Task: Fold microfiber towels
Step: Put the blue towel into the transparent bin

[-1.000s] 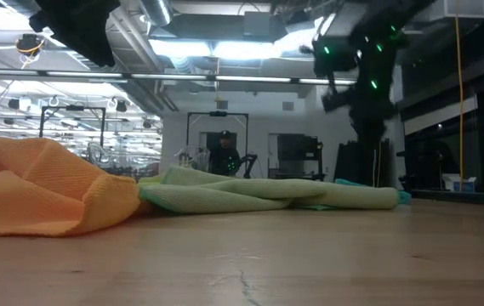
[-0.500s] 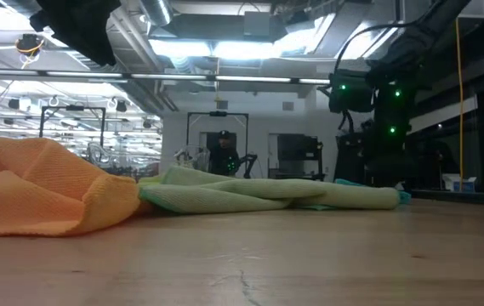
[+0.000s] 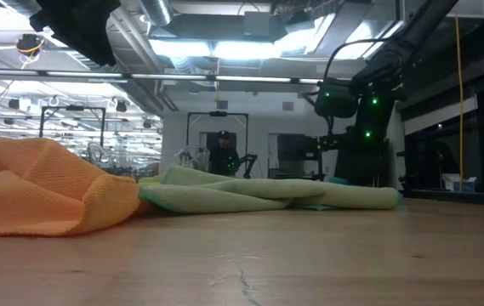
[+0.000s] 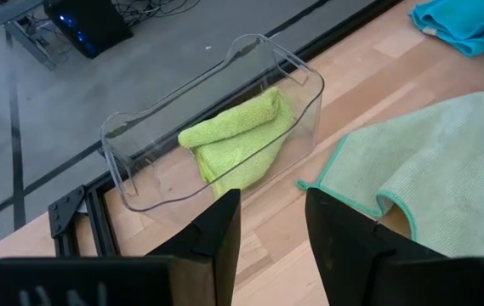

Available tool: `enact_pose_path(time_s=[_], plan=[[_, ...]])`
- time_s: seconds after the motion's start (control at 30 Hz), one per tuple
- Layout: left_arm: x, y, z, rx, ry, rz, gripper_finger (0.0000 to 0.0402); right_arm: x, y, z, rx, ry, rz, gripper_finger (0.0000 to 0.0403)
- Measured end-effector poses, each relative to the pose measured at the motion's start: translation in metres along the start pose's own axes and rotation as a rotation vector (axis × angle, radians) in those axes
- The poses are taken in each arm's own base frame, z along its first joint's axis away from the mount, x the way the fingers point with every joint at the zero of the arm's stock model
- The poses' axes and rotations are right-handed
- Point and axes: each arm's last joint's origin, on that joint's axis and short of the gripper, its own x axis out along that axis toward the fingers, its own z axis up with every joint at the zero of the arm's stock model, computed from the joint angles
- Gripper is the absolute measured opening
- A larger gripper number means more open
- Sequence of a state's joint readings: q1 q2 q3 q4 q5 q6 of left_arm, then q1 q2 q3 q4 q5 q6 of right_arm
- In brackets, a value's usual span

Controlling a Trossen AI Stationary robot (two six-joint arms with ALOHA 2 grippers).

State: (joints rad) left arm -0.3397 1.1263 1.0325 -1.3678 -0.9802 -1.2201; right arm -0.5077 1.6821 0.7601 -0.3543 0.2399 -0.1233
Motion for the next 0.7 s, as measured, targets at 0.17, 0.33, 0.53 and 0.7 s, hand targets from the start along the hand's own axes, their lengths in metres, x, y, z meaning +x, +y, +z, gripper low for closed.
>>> enact_pose_path(time_s=[0.17,0.33,0.53,0.7], plan=[[0.000,0.000,0.000,0.000,0.001,0.000,0.0126,0.001,0.000,0.002,0.095,-0.026,0.029,0.0028],[0.000,0.000,0.000,0.000,0.001,-0.001,0.0126,-0.001,0.000,0.007,0.133,-0.055,0.053,0.0009],[0.000,0.000,0.000,0.000,0.001,-0.001,0.0126,-0.037,-0.003,0.047,0.103,-0.217,0.104,0.0006],[0.000,0.000,0.000,0.000,0.001,0.000,0.0126,-0.081,-0.010,0.094,0.067,-0.418,0.155,0.0006]])
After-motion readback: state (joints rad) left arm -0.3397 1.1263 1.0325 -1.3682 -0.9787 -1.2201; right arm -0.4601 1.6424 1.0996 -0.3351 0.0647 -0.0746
